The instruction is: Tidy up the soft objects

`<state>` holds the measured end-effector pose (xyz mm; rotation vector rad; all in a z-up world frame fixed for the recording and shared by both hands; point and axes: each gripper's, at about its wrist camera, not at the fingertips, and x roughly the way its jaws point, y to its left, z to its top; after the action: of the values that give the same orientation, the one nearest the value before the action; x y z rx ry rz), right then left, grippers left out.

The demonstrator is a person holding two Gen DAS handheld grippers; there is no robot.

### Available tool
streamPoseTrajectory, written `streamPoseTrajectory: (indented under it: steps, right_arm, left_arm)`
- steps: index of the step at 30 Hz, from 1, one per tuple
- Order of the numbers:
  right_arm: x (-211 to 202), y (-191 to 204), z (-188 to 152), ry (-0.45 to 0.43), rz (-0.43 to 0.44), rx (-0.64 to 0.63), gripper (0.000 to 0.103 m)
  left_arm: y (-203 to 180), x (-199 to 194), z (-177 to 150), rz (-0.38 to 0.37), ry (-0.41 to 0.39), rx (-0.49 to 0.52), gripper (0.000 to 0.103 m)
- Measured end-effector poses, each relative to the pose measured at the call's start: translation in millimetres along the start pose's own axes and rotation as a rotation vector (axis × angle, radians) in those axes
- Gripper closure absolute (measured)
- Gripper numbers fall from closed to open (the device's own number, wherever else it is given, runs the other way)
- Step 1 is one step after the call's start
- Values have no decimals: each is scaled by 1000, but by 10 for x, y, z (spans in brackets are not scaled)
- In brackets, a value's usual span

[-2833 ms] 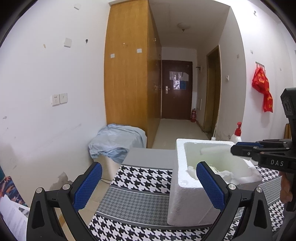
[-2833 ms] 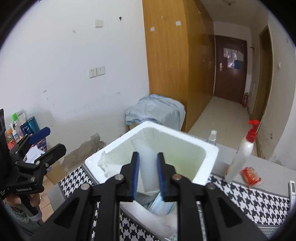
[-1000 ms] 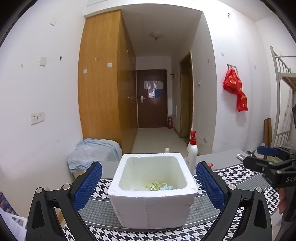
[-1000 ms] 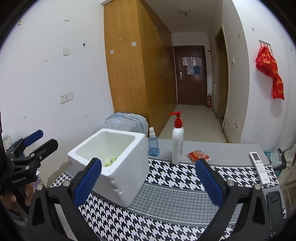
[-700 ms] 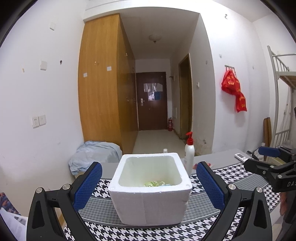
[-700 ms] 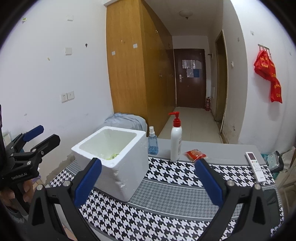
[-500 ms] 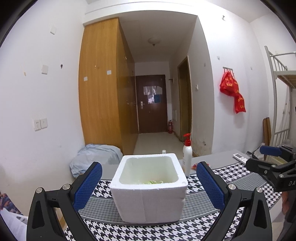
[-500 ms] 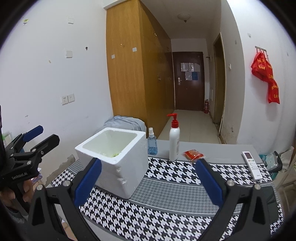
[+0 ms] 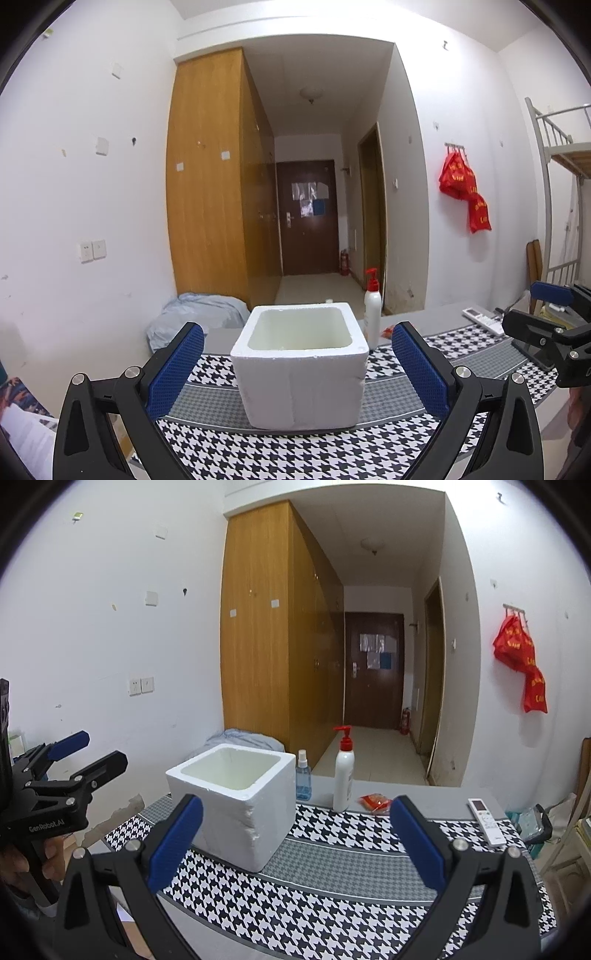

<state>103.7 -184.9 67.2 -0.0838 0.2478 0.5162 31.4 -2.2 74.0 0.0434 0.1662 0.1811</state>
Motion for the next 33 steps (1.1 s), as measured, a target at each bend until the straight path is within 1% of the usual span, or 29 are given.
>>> streamPoseTrajectory:
  steps: [2, 4, 6, 10, 16, 19, 23, 28, 31, 33]
  right_arm:
    - [-26, 7, -44, -8, -19, 6, 1]
    - [-58, 16, -93, -12, -14, 13, 1]
    - [-107, 28, -139, -25, -9, 10, 1]
    - [-214, 60, -214, -55, -26, 10, 1]
    - [-237, 90, -323, -43, -36, 11, 1]
    - [-265, 122, -376, -48, -27, 7, 1]
    - [-266, 174, -441, -37, -35, 1, 1]
    - [-312, 217, -524, -20, -18, 10, 1]
    - [-334, 265, -568, -15, -41, -1, 1]
    - [-351, 273, -581, -13, -36, 0, 1]
  left_arm:
    - [-20, -59, -52, -3, -16, 0, 1]
    - [-51, -113, -116, -7, -30, 9, 1]
    - [-58, -135, -154, -15, -30, 10, 1]
    - [-63, -190, -260, -34, -17, 8, 1]
    - [-101, -294, -354, -38, -16, 17, 1]
    - [-114, -336, -401, -58, -8, 16, 1]
    - [-112, -392, -465, -56, -13, 11, 1]
    - [-108, -420, -526, -64, -4, 9, 1]
    - [-113, -436, -567, -74, 5, 9, 1]
    - [-120, -454, -589, -77, 6, 10, 1]
